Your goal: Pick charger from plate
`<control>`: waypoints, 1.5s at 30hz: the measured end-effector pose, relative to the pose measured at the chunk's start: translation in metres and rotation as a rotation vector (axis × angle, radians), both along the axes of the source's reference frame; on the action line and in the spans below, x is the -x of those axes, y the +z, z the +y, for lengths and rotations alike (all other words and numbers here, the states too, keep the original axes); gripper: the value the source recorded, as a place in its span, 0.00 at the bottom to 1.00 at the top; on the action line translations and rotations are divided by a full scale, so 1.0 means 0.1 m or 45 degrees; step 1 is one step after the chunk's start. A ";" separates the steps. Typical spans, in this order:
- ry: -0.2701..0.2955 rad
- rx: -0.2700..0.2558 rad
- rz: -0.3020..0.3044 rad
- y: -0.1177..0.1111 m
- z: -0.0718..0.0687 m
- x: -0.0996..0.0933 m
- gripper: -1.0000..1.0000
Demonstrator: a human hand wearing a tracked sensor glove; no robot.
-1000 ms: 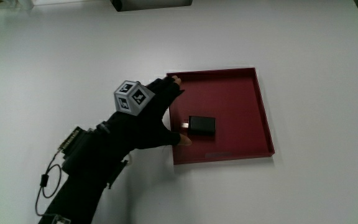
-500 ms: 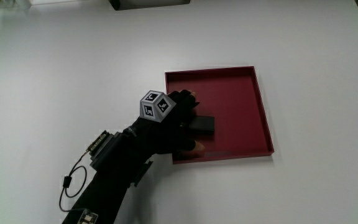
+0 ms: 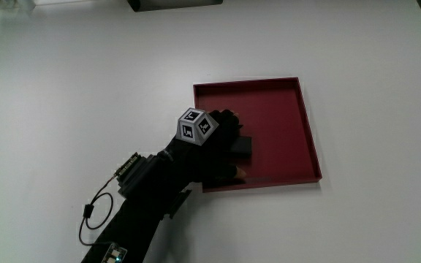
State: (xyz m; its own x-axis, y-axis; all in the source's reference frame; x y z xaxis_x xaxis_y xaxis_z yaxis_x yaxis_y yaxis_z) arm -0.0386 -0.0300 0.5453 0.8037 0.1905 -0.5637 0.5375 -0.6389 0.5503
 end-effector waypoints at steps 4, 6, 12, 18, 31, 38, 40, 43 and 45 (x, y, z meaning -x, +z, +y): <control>-0.009 -0.022 0.034 -0.03 -0.01 0.02 0.55; -0.012 -0.039 0.064 -0.02 -0.01 0.02 0.59; -0.041 -0.093 0.122 -0.02 0.02 0.06 0.73; -0.054 -0.108 0.161 -0.03 0.03 0.08 0.86; -0.052 -0.148 0.197 -0.06 0.05 0.08 1.00; -0.060 -0.168 0.252 -0.27 0.00 0.13 1.00; -0.038 -0.204 0.245 -0.42 -0.03 0.12 1.00; -0.029 -0.231 0.271 -0.56 -0.05 0.15 1.00; 0.002 -0.271 0.289 -0.65 -0.06 0.20 1.00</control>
